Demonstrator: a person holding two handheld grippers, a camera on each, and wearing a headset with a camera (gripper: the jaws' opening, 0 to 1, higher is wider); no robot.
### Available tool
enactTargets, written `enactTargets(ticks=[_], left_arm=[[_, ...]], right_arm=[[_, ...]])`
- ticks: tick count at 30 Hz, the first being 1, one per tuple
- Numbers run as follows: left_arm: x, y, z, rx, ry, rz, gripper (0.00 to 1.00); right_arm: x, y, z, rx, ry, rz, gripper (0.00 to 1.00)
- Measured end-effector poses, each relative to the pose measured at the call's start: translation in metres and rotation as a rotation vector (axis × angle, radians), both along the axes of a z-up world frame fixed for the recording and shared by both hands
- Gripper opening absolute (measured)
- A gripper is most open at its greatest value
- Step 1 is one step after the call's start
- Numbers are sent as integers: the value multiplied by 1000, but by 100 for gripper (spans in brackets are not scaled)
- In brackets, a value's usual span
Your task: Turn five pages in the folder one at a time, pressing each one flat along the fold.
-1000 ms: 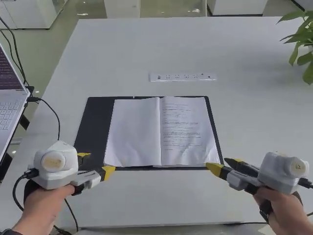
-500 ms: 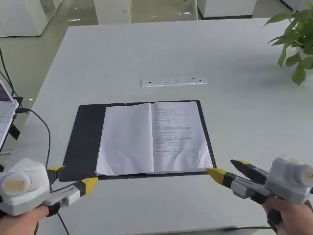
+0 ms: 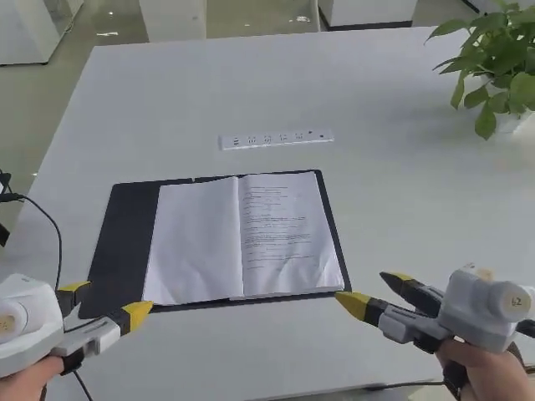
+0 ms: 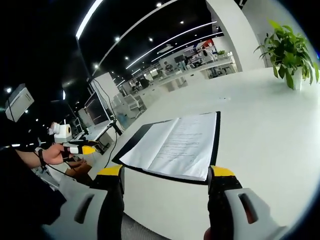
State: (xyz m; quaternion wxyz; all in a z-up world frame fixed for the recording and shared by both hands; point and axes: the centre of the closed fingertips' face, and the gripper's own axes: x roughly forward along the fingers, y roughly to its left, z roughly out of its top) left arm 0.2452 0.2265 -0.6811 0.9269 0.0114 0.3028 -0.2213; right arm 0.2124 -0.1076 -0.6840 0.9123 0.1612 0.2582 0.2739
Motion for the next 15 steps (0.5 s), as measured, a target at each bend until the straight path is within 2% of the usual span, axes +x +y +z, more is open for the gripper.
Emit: enactTargets(ticks=[3, 5, 15], left_arm=[[4, -12, 2, 4, -2, -19, 63], [6, -19, 2, 5, -1, -30, 63], [12, -63, -1, 5, 3, -88, 63]], right_arm=[[-2, 0, 6, 19, -7, -15, 66], [-1, 1, 14, 62, -18, -36, 65], [-6, -2, 11, 25, -12, 17, 66]])
